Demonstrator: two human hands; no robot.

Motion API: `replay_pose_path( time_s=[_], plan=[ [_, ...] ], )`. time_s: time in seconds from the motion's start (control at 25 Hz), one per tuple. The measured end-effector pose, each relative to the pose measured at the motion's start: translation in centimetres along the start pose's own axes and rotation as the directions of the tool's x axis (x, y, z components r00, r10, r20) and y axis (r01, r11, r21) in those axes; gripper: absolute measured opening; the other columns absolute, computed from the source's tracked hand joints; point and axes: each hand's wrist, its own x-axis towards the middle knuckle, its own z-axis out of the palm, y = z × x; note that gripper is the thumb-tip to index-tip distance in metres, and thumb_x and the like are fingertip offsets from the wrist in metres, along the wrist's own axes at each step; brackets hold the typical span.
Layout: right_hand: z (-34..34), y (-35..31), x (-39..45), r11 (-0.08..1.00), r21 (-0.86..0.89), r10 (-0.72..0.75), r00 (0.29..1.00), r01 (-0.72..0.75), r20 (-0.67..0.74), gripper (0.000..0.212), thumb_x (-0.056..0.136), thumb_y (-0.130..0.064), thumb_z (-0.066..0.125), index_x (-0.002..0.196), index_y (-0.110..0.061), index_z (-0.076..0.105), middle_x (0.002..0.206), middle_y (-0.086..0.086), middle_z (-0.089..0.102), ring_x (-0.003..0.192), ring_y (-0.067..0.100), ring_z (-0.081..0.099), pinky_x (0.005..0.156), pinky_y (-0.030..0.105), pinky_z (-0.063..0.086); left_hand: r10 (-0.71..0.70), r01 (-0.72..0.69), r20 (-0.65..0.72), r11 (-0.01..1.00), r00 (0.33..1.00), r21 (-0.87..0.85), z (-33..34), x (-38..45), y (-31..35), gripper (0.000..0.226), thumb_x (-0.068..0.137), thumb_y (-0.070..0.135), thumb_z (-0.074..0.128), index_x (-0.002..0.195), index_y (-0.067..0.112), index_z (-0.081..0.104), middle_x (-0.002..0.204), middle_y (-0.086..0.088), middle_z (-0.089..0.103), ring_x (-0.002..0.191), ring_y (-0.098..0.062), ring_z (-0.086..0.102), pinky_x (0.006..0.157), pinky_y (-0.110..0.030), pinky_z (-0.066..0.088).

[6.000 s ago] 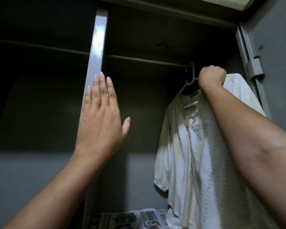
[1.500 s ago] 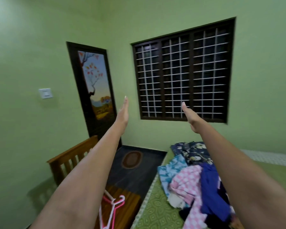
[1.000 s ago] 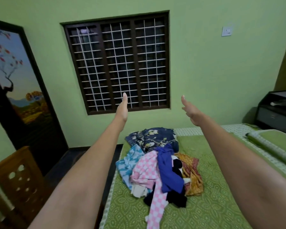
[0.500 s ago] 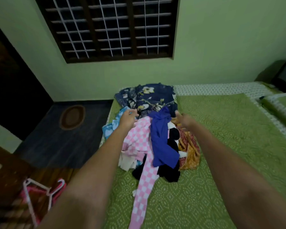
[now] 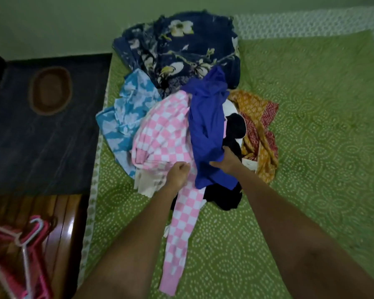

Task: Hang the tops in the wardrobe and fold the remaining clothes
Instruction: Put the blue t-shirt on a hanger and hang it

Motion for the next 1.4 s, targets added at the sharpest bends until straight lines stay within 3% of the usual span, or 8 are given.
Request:
replay_pose_path(
  time_s=[0.24,0.4,0.64,0.8,0.96,1.16,1.32,1.4],
  plan=[
    [3.7,1.1,3.4,0.999,0.036,0.028,0.963,-0.039,0.269,0.034,0.082,-0.008,0.073,0.107,-0.011,0.049,0.092,0.006,0.058,0.083,0.023,0.061,0.074,0.036,0.051,0.112,-0.111,-0.009,0.990,0.994,0.087,2.0,2.9,3.5,0.061,0.094,0.032,0.056,0.140,-0.001,0.033,0.139,-0.014,0.045,0.125,-0.028,0.047,0.096,-0.029,0.037],
    [1.7,-0.4,1.1,0.982,0.117,0.023,0.716,-0.146,0.698,0.025,0.083,-0.002,0.070,0.103,-0.017,0.064,0.096,0.000,0.066,0.088,0.010,0.062,0.072,0.021,0.049,0.149,-0.149,0.045,0.989,0.988,-0.014,1.4,2.4,6.8,0.042,0.087,0.002,0.058,0.126,0.009,0.046,0.104,-0.005,0.057,0.090,-0.020,0.055,0.076,-0.028,0.047],
    [-2.8,-1.0,1.9,0.934,0.298,0.197,0.980,-0.195,0.023,0.041,0.093,-0.038,0.055,0.117,-0.005,0.057,0.118,0.014,0.059,0.112,0.036,0.057,0.095,0.044,0.047,0.192,-0.195,0.107,0.981,0.976,0.013,-3.1,-3.7,9.0,0.034,0.076,-0.016,0.042,0.058,0.013,0.040,0.052,0.003,0.039,0.051,-0.011,0.035,0.043,-0.019,0.028],
    [-0.3,-4.5,-0.8,0.493,0.833,0.203,0.964,-0.251,0.171,0.065,0.083,-0.062,0.058,0.124,-0.011,0.061,0.120,0.012,0.063,0.113,0.032,0.058,0.095,0.042,0.048,0.172,-0.260,0.319,0.931,0.932,0.258,-6.5,-8.8,8.6,0.030,0.073,-0.016,0.050,0.058,0.009,0.043,0.046,0.003,0.049,0.048,-0.010,0.044,0.047,-0.021,0.033],
    [-0.8,-10.7,-7.6,0.529,0.833,0.057,0.986,-0.162,0.156,0.031,0.093,-0.028,0.054,0.112,-0.004,0.059,0.102,0.016,0.064,0.096,0.030,0.060,0.091,0.037,0.047,0.098,-0.282,0.466,0.897,0.879,0.342,-9.5,-13.6,9.5,0.011,0.085,0.018,0.065,0.090,0.011,0.057,0.089,-0.003,0.059,0.080,-0.017,0.054,0.062,-0.023,0.038],
    [-3.2,-15.2,-15.0,0.416,0.908,-0.358,0.910,-0.044,0.208,0.059,0.069,-0.003,0.065,0.128,-0.004,0.055,0.128,0.017,0.059,0.113,0.036,0.059,0.100,0.046,0.045,0.169,-0.139,0.065,0.936,0.983,-0.322,-12.4,-18.8,10.1,0.072,0.087,0.075,0.024,0.133,0.025,0.050,0.118,0.002,0.058,0.108,-0.025,0.056,0.103,-0.044,0.038],
    [-4.0,-14.9,-21.0,0.631,0.773,-0.390,0.836,-0.063,0.387,0.032,0.074,-0.018,0.064,0.104,-0.007,0.069,0.115,0.016,0.066,0.096,0.031,0.064,0.086,0.036,0.050,0.392,-0.283,-0.064,0.533,0.918,-0.797,-13.6,-23.1,11.6,0.065,0.090,0.064,0.041,0.132,0.017,0.054,0.125,-0.001,0.063,0.114,-0.025,0.059,0.093,-0.041,0.049],
    [-4.0,-14.8,-23.0,0.687,0.727,-0.332,0.890,0.001,0.313,0.044,0.080,-0.038,0.064,0.116,-0.014,0.063,0.118,0.015,0.063,0.094,0.030,0.061,0.080,0.036,0.048,0.402,-0.392,-0.165,0.590,0.901,-0.705,-13.8,-26.4,12.6,0.045,0.095,0.049,0.046,0.123,0.014,0.055,0.124,-0.001,0.060,0.113,-0.023,0.058,0.088,-0.039,0.048]
  ],
)
